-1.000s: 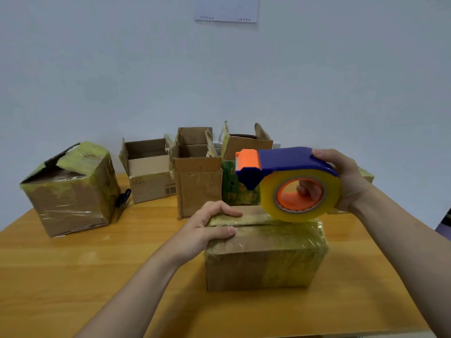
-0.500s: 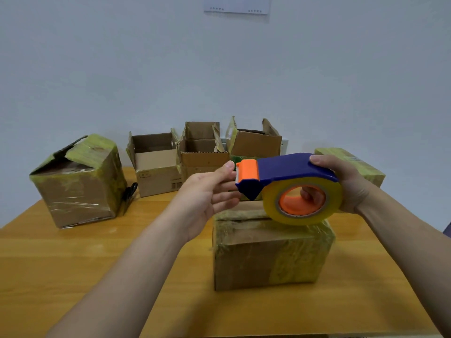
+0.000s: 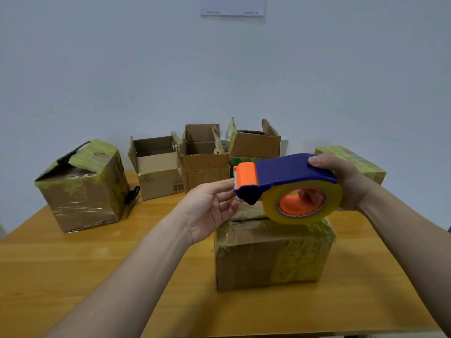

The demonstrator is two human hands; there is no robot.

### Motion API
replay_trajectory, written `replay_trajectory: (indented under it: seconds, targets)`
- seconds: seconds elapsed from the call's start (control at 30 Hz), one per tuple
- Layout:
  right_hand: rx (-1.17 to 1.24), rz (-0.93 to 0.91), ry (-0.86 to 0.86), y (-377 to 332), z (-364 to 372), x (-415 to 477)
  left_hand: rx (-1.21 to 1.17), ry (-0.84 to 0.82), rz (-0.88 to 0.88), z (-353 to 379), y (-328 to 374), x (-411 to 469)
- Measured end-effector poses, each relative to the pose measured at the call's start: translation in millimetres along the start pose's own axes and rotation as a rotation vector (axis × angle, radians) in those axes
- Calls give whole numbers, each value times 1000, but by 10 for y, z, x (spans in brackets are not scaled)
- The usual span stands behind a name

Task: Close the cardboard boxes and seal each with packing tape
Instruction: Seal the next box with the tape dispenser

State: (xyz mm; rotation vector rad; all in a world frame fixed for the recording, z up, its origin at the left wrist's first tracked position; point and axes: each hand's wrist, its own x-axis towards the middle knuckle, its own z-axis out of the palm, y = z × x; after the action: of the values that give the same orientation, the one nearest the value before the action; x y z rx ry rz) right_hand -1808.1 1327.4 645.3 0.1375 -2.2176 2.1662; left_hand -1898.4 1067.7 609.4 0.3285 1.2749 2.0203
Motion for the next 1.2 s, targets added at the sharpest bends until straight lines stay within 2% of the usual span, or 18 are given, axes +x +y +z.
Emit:
replay_trajectory:
  seconds: [0.13, 0.6, 0.8, 0.93, 1.07, 1.2]
  targets:
    - [9, -15, -11, -12, -3, -18, 51, -31, 13, 36, -13, -7]
    - [-140, -9, -78, -206, -3, 14, 211, 271, 171, 3, 100, -30]
    - [-226, 62, -136, -377, -36, 66, 189, 294, 182, -108, 42, -82]
    - [-257, 112, -121, -379, -14, 150, 129, 303, 139, -130, 4, -108]
    - [-279, 140, -76, -376, 71, 252, 98, 277, 19, -208, -4, -94]
    - [-404, 53, -158, -556, 206, 307, 207, 230, -57, -258, 73, -99]
